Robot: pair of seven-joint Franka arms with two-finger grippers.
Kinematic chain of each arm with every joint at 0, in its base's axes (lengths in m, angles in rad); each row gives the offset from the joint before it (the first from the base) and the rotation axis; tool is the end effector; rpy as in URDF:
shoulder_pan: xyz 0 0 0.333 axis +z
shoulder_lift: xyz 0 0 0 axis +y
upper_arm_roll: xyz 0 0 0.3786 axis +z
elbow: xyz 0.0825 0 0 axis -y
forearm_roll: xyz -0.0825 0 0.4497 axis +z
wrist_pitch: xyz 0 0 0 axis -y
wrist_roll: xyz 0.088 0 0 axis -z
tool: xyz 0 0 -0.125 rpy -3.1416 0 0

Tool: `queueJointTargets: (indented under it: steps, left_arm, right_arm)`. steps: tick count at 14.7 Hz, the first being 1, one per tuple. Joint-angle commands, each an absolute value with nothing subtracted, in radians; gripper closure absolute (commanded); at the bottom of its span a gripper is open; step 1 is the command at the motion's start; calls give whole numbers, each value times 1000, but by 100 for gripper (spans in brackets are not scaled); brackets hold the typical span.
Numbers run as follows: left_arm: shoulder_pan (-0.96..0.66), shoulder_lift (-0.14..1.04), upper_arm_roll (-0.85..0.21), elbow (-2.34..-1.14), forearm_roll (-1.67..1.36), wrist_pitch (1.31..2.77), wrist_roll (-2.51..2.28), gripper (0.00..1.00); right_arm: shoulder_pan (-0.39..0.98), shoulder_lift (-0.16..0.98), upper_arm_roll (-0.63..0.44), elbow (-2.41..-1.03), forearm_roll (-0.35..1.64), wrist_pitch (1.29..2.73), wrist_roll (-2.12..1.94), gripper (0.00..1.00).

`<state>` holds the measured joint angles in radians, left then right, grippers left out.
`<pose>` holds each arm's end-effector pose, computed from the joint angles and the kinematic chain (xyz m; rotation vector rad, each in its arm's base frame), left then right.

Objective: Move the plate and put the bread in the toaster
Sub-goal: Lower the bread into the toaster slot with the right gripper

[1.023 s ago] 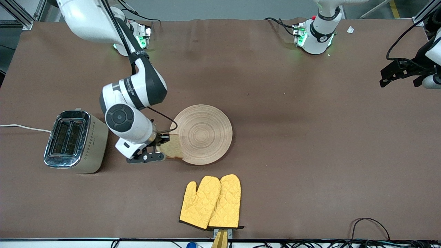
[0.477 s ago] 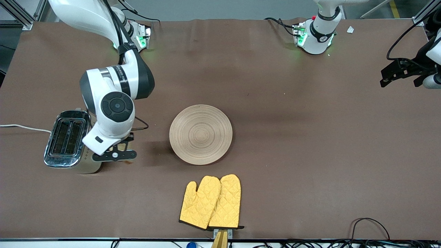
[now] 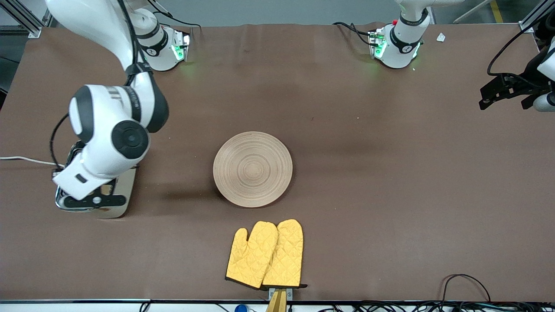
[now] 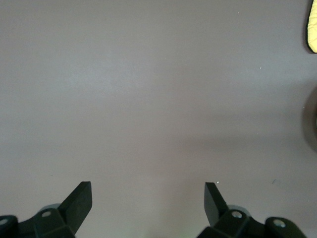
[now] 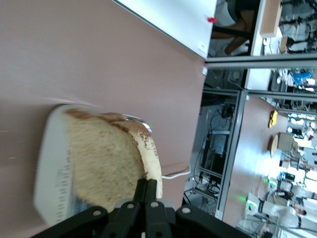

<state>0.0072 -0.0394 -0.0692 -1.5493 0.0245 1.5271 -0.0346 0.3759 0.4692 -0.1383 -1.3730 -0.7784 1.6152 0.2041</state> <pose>0.6005 -0.0351 0.7008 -3.1149 0.0406 -0.0287 0.7610 0.1186 0.4922 2.2737 0.1948 -0.0272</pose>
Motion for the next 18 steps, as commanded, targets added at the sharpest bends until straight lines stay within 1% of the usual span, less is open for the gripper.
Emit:
queueJointTargets:
  steps: [1,4,9,18]
  left_arm:
    - [11,-52,-69,-1543,34,1509,-38,0]
    - [11,-51,-67,-1529,32,1509,-34,0]
    - [20,-51,-67,-1525,32,1509,-23,0]
    - [21,-48,-67,-1525,34,1509,-23,0]
  right_arm:
    - [331,448,-130,-1394,-805,1617,199,100]
    - [299,445,-130,-1399,-792,1598,212,100]
    - [302,445,-127,-1396,-785,1479,279,100]
    - [313,440,-123,-1407,-755,1391,324,100]
